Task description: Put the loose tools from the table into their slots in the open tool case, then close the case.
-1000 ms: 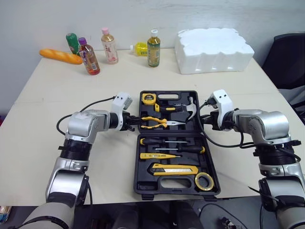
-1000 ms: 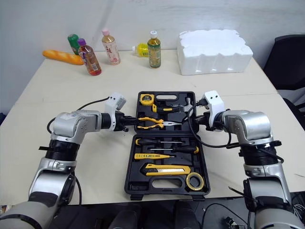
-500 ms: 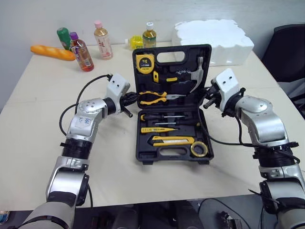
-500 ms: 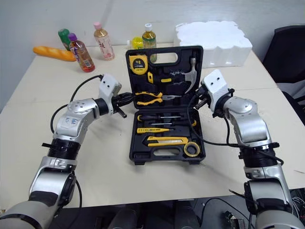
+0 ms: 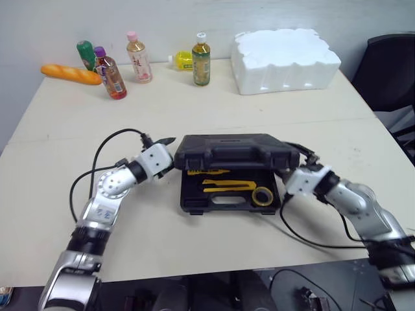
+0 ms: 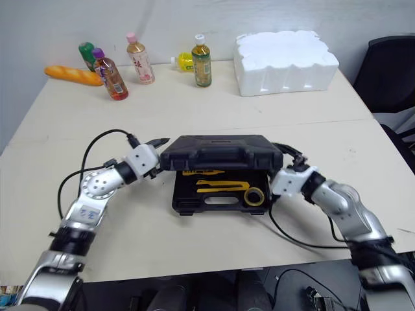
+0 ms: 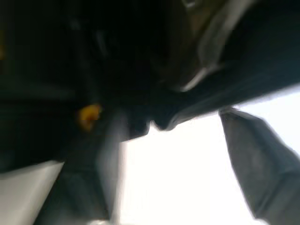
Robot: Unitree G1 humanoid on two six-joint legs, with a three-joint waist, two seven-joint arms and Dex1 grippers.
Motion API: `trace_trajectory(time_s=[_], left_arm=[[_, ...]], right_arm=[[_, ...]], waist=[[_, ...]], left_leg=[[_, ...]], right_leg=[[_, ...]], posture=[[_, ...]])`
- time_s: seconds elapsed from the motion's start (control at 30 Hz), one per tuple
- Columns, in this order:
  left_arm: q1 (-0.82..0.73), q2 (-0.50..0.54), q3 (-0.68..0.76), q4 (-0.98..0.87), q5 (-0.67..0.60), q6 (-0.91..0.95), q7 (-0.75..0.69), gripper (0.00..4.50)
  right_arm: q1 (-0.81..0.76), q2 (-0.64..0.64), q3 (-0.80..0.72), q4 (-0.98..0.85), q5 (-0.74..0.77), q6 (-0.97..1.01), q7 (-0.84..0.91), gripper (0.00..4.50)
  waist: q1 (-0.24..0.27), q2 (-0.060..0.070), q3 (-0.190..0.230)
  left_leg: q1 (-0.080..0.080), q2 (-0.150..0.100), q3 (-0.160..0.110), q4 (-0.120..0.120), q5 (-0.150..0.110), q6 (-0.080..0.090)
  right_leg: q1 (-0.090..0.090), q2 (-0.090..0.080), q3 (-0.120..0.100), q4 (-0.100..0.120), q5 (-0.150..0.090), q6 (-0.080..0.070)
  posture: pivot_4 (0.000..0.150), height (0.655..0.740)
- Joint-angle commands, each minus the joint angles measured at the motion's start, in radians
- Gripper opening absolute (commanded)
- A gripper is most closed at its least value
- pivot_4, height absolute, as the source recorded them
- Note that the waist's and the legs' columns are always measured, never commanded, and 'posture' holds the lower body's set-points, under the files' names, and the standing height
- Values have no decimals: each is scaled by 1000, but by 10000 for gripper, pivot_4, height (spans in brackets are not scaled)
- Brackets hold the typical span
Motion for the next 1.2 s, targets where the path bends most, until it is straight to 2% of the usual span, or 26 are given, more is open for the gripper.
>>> trace_trajectory(time_s=[0.03, 0.1, 0.13, 0.2, 0.23, 0.27, 0.3, 0.37, 0.43, 0.5, 0.53, 0.63, 0.73, 0.83, 0.9, 1.0, 1.1, 1.2], left_arm=[[137, 149, 163, -222, -341, 384, -191, 44581], [291, 318, 291, -302, -547, 636, -369, 44581], [375, 383, 363, -310, -597, 683, -461, 44581], [459, 458, 459, -237, -618, 735, -519, 44581], [467, 474, 483, -194, -619, 749, -519, 44581], [465, 480, 495, -168, -619, 762, -516, 44581], [455, 481, 500, -148, -613, 760, -516, 44581], [425, 474, 493, -114, -585, 739, -503, 44581], [374, 457, 468, -81, -558, 716, -475, 44581], [349, 444, 448, -88, -554, 720, -466, 44581], [339, 438, 437, -94, -550, 716, -464, 44581], [274, 409, 397, -82, -537, 713, -432, 44581], [186, 375, 340, -39, -487, 686, -384, 36642], [46, 326, 232, 49, -404, 638, -353, 22798], [-85, 264, 133, 137, -330, 598, -339, 13728], [-219, 199, 58, 253, -261, 555, -338, 222], [-323, 148, 15, 357, -214, 515, -332, 0], [-442, 82, -27, 494, -156, 463, -322, 0]], right_arm=[[231, -156, -201, -341, 390, 222, 219, 45000], [488, -223, -421, -515, 709, 523, 368, 45000], [599, -234, -549, -574, 832, 658, 439, 45000], [782, -236, -769, -609, 1004, 897, 574, 45000], [821, -228, -830, -603, 1043, 953, 605, 45000], [836, -221, -866, -599, 1064, 991, 619, 45000], [839, -216, -882, -597, 1068, 1020, 622, 45000], [840, -202, -891, -590, 1061, 1060, 636, 45000], [832, -178, -869, -566, 1036, 1073, 652, 45000], [819, -167, -852, -560, 1008, 1079, 661, 45000], [811, -163, -848, -562, 993, 1078, 665, 45000], [781, -154, -818, -565, 952, 1077, 665, 45000], [745, -152, -759, -563, 900, 1091, 637, 45000], [690, -158, -641, -549, 790, 1065, 594, 36795], [597, -155, -539, -521, 725, 1072, 525, 26950], [503, -152, -459, -505, 685, 1087, 495, 11744], [464, -153, -419, -519, 681, 1092, 507, 106], [435, -156, -372, -552, 682, 1105, 520, 106]], waist=[[0, 0, 0], [-1, -1, 1], [-3, 0, 2], [-1, 0, 6], [2, 1, 8], [4, 2, 8], [4, 6, 8], [4, 11, 5], [11, 7, 3], [16, 4, 2], [17, 4, 2], [16, 4, 2], [16, 3, 2], [17, 0, 3], [20, -4, 5], [26, -5, 5], [27, -5, 4], [29, -5, 4]], left_leg=[[1, 1, 0, 1, -1, 0], [1, 2, -2, 1, -2, 1], [2, 4, -3, 1, -2, 1], [16, 9, -4, -3, -12, 7], [28, 12, -7, -3, -16, 8], [34, 17, -7, -3, -19, 7], [39, 23, -8, -4, -22, 1], [39, 38, -4, -4, -25, -4], [36, 45, 0, -5, -25, -6], [33, 44, 8, -5, -22, -7], [30, 43, 11, -5, -21, -5], [25, 41, 19, -5, -20, -11], [19, 42, 21, -2, -20, -11], [20, 41, 25, 0, -20, -9], [22, 38, 26, 1, -21, -2], [27, 34, 28, 3, -15, 1], [28, 34, 28, 3, -14, 0], [26, 35, 28, 2, -13, -1]], right_leg=[[1, 0, 0, -1, 0, 0], [3, -1, -1, -2, 0, 0], [6, -2, 0, -4, 0, 0], [23, -1, 1, -15, -2, -6], [38, 1, -2, -24, -2, -8], [53, 4, -3, -32, -5, -18], [64, 5, -7, -42, -9, -26], [78, 13, -9, -62, -3, -28], [75, 16, -9, -65, -1, -30], [57, 11, -9, -49, -4, -33], [48, 11, -7, -37, -1, -28], [36, 9, -7, -23, -7, -21], [29, 13, -8, -19, -7, -19], [30, 17, -8, -20, -6, -15], [32, 17, -8, -22, -3, -12], [36, 15, -6, -21, 4, -9], [36, 15, -5, -20, 4, -9], [34, 17, -6, -19, 4, -9]], posture=[[1500, 7383], [1500, 7383], [1500, 7383], [1500, 7383], [1500, 7383], [1500, 7383], [1500, 7383], [1500, 7383], [1500, 7383], [1500, 7383], [1500, 7383], [1500, 7383], [1500, 7383], [1500, 7383], [1500, 7383], [1500, 7383], [1500, 7383], [1500, 7383]])
